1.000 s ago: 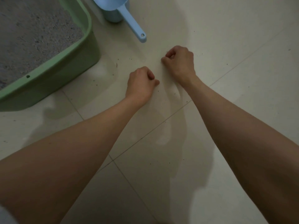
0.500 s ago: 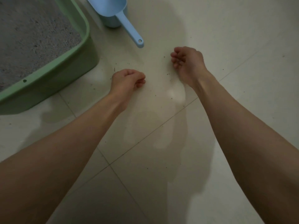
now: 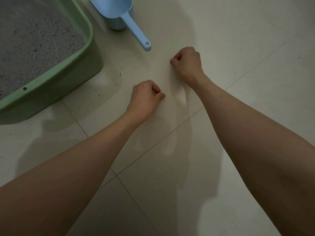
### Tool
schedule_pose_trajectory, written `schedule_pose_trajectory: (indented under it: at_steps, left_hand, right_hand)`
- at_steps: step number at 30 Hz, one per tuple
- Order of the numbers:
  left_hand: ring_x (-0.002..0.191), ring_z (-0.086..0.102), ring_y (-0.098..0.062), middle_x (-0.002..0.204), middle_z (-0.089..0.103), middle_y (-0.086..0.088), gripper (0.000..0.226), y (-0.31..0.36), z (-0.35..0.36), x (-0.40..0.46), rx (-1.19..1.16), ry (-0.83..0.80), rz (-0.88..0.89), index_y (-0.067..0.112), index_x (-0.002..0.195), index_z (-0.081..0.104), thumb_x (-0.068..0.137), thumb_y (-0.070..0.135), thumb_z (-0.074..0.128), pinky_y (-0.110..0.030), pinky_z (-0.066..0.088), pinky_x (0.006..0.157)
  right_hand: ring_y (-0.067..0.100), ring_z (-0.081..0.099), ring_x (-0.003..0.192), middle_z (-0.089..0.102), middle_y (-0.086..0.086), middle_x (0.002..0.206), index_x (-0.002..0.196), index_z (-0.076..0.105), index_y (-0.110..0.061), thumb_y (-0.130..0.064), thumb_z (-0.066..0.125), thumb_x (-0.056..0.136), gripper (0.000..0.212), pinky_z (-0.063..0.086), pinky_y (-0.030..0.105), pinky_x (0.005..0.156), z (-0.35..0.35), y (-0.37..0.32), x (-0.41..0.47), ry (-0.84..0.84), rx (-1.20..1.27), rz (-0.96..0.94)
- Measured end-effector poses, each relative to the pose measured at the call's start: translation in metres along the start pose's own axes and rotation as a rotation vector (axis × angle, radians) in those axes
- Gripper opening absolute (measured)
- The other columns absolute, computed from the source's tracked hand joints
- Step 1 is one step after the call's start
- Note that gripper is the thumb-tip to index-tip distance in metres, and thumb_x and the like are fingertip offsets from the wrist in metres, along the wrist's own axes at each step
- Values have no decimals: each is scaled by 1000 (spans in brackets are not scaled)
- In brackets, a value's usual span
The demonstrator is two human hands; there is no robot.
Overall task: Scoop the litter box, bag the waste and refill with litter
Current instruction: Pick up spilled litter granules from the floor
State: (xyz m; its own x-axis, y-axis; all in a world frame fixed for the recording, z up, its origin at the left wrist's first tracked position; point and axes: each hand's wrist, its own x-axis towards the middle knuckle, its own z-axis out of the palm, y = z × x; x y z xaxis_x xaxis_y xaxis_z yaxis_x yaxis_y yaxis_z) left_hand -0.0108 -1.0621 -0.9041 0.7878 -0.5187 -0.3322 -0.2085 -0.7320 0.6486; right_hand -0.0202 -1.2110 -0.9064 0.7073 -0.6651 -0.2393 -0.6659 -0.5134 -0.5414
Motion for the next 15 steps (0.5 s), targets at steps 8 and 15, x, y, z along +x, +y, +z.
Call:
schedule_pose_trajectory:
  at_steps: [8,15]
  left_hand:
    - [85,49,-19,92,55,-6,17,1,6,-5,79,50,33,7,90,65,87,23,60,-24,33,73]
    - [101,51,-29,105,56,-16,25,4,8,-12,184,78,55,3,94,60,90,27,56,-32,37,83]
  right_hand:
    - [20,59,105,66,7,110,100,67,-5,-13,52,87,22,42,23,85,-9,7,-1,6,158,54]
    - [22,57,105,63,7,112,106,62,-7,-21,58,85,25,45,31,88,4,3,0,4,80,20]
